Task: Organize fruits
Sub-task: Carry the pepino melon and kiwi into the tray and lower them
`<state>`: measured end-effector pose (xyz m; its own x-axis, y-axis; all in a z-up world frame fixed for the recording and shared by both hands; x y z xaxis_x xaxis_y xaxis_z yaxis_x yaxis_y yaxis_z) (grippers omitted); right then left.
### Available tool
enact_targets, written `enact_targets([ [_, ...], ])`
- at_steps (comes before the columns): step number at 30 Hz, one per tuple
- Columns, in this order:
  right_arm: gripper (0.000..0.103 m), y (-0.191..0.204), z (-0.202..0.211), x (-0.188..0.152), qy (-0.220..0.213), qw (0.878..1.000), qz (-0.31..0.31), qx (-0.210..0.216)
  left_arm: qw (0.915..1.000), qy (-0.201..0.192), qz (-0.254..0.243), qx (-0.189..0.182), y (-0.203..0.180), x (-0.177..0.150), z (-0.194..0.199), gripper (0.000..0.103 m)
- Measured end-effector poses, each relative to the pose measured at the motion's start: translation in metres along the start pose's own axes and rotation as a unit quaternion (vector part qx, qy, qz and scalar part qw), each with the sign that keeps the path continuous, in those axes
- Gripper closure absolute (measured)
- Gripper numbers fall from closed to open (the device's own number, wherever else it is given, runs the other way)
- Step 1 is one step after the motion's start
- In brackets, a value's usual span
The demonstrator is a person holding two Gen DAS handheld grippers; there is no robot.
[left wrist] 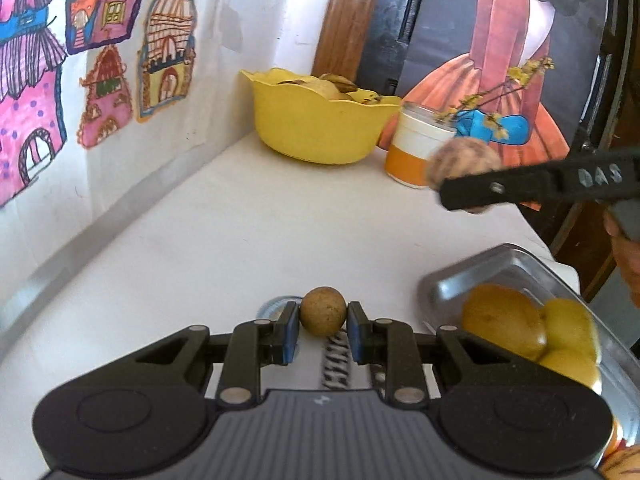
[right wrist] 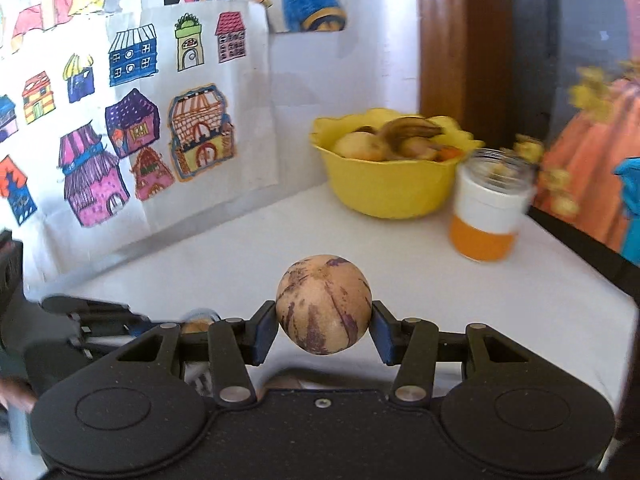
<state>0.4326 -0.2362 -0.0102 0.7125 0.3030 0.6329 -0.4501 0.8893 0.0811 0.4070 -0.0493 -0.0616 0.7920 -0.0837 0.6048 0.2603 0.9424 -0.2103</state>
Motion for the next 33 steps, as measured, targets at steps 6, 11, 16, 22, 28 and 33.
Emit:
enact_targets([
  [6, 0.052, -0.026, 0.026, -0.044, -0.007, 1.0, -0.026, -0.007, 0.9998, 0.0, -0.006, -0.019, -0.035, -0.002, 0.01, 0.075],
  [11, 0.052, -0.033, 0.051, -0.077, -0.023, 0.999, -0.025, -0.022, 0.9994, -0.016, -0.025, -0.02, -0.068, 0.001, 0.023, 0.075],
  [16, 0.052, -0.033, 0.071, -0.11, -0.027, 0.999, -0.02, -0.031, 0.998, -0.034, -0.045, -0.027, -0.101, 0.003, 0.041, 0.075],
  [22, 0.052, -0.029, 0.082, -0.147, -0.02, 0.999, -0.014, -0.044, 0.9946, -0.034, -0.085, -0.05, -0.149, -0.008, 0.054, 0.075],
  [28, 0.052, -0.03, 0.091, -0.178, -0.021, 0.998, -0.026, -0.056, 0.9903, -0.016, -0.12, -0.069, -0.192, -0.026, 0.05, 0.075],
  [33, 0.052, -0.033, 0.097, -0.198, -0.021, 0.997, -0.049, -0.06, 0.9876, 0.001, -0.138, -0.073, -0.213, -0.045, 0.045, 0.075],
])
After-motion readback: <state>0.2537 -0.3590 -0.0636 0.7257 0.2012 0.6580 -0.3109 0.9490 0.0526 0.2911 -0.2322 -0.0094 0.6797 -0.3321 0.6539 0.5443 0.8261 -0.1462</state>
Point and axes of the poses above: each gripper's, at about its wrist camera, not at the fingertips, and z roughly against the way its jaws point, y to its left, x to its top, the point moved 9 cm from there along -z, roughly the way its jaws point, and after that the axes turned 15 degrees about y, right-handed, at the moved point
